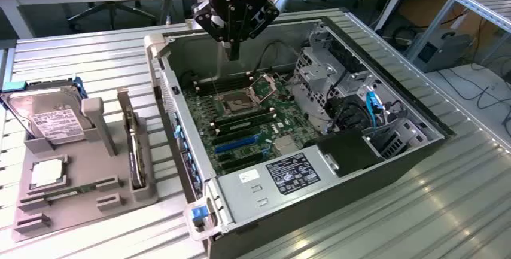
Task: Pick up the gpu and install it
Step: 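Reach for the gpu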
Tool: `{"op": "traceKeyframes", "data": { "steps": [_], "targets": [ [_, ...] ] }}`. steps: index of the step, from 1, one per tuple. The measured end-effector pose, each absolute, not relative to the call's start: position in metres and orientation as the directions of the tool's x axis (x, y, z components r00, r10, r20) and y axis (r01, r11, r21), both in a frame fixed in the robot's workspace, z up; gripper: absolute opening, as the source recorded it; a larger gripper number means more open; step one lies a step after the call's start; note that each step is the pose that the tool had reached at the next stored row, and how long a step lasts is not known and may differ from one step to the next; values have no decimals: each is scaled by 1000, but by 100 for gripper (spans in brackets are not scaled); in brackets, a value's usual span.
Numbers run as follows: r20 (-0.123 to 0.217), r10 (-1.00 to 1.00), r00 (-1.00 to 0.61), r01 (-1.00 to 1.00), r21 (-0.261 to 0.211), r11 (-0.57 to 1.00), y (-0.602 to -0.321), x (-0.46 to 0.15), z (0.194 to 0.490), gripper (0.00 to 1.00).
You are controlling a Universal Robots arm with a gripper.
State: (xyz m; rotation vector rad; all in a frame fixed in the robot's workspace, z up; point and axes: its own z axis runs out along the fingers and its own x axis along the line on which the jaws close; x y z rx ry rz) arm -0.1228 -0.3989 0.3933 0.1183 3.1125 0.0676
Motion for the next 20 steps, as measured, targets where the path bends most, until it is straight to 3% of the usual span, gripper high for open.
{"op": "traceKeyframes", "data": {
  "steps": [20],
  "targets": [
    [-24, 76, -997, 75, 44, 996, -399, -137, 393, 11]
  ]
}}
